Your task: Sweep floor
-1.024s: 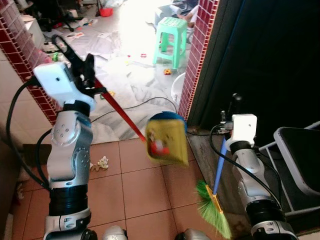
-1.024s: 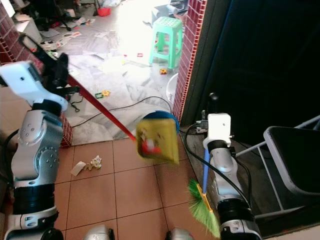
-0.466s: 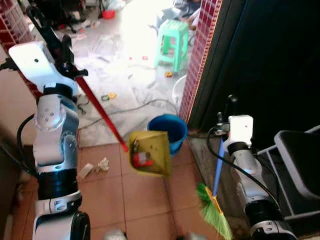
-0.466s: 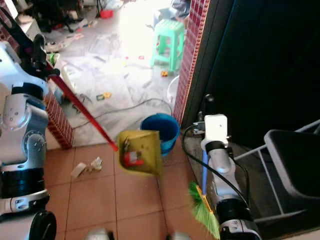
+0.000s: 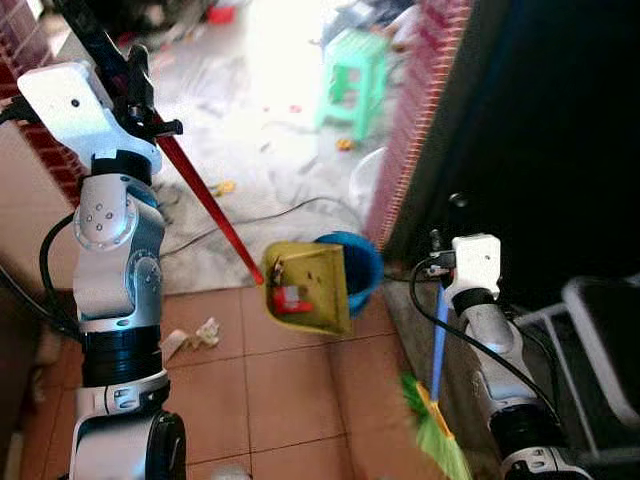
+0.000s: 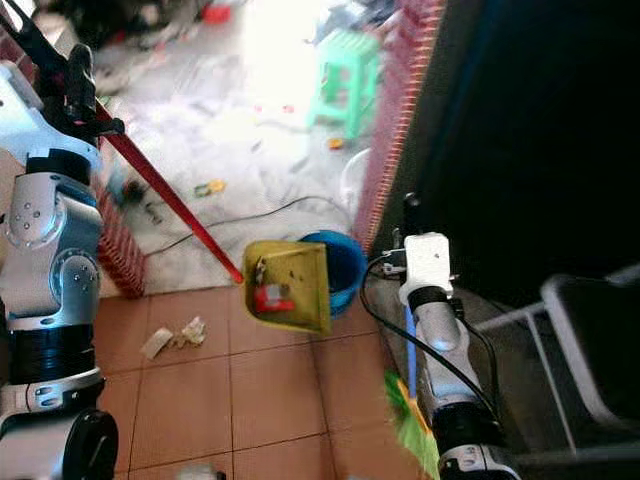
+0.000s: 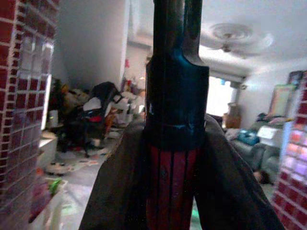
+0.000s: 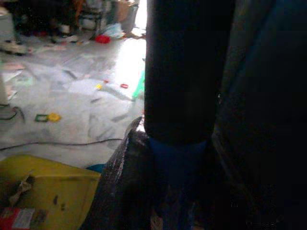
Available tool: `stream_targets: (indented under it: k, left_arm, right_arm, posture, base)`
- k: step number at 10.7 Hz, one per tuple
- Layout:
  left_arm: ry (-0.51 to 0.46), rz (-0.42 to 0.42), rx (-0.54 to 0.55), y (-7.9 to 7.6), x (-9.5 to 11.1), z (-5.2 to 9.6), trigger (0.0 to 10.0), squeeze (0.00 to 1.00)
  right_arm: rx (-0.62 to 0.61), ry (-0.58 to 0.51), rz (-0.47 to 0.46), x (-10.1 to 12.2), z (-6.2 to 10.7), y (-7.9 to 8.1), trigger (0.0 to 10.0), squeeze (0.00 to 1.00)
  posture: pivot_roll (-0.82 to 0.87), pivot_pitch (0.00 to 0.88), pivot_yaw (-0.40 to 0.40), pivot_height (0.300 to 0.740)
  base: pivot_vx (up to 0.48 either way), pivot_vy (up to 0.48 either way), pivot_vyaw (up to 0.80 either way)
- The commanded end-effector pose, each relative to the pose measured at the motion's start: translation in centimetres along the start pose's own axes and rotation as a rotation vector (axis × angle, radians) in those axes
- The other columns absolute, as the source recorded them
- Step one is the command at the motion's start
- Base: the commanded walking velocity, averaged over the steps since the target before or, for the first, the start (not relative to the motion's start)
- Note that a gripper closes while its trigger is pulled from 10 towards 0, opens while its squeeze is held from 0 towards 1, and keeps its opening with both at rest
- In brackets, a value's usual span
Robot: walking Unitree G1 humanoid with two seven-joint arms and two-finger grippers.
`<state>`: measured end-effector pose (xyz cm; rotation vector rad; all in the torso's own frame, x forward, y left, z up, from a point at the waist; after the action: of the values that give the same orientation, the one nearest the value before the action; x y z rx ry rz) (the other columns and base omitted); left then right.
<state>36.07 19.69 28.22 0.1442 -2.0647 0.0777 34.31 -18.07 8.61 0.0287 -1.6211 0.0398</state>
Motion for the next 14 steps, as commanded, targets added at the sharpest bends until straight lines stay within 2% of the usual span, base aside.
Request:
stream_targets:
  k: [1,5,10,11,13,14]
  left_arm:
    - [-0.099,0.004,0.006,-0.2,2.3,-0.6,10.0,0.0]
    - [-0.102,-0.002,-0.005,-0.3,2.3,-0.7,10.0,0.0]
    - [-0.117,-0.038,0.016,0.2,2.6,-0.9,10.0,0.0]
    - [-0.134,-0.074,0.008,0.1,2.8,-1.0,10.0,0.0]
    - [-0.145,-0.087,-0.003,-0.3,2.9,-1.0,10.0,0.0]
    - [-0.152,-0.095,-0.031,-1.3,2.7,-0.7,10.0,0.0]
  right_arm:
    - [0.009,-0.048,0.003,1.3,-0.5,0.2,10.0,0.0]
    - [0.005,-0.046,0.001,1.1,-0.5,0.2,10.0,0.0]
    - [0.005,-0.039,0.006,0.9,-0.5,0.1,10.0,0.0]
    - [0.004,-0.039,0.008,0.9,-0.5,0.0,10.0,0.0]
    - [0.005,-0.038,0.01,0.9,-0.5,-0.1,10.0,0.0]
    - [0.005,-0.039,0.011,1.0,-0.6,-0.1,10.0,0.0]
  posture:
    - [-0.05,0.0,-0.031,0.74]
    - [-0.04,0.0,-0.026,0.74]
    - [-0.04,0.0,-0.027,0.74]
    - [-0.04,0.0,-0.027,0.74]
    - [-0.05,0.0,-0.028,0.74]
    - [-0.05,0.0,-0.028,0.74]
  base:
    - [0.465,0.0,0.0]
    - [0.464,0.0,0.0]
    - [0.446,0.0,0.0]
    - [0.394,0.244,0.0]
    - [0.169,0.0,0.0]
    - [0.0,0.0,0.0]
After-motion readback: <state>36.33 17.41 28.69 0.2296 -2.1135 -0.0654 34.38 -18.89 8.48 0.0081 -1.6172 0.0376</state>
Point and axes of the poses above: a point about 5 cm out from each wrist's last joint towards the gripper, its own z axis pointing back from the gripper into the wrist, its own x axis along the axis of the wrist's last joint, y = z × x, the point moved 4 cm from there along -z, pointing out of the wrist towards the gripper, and after that the axes turned 11 degrees about -z, right-handed, at the moved point
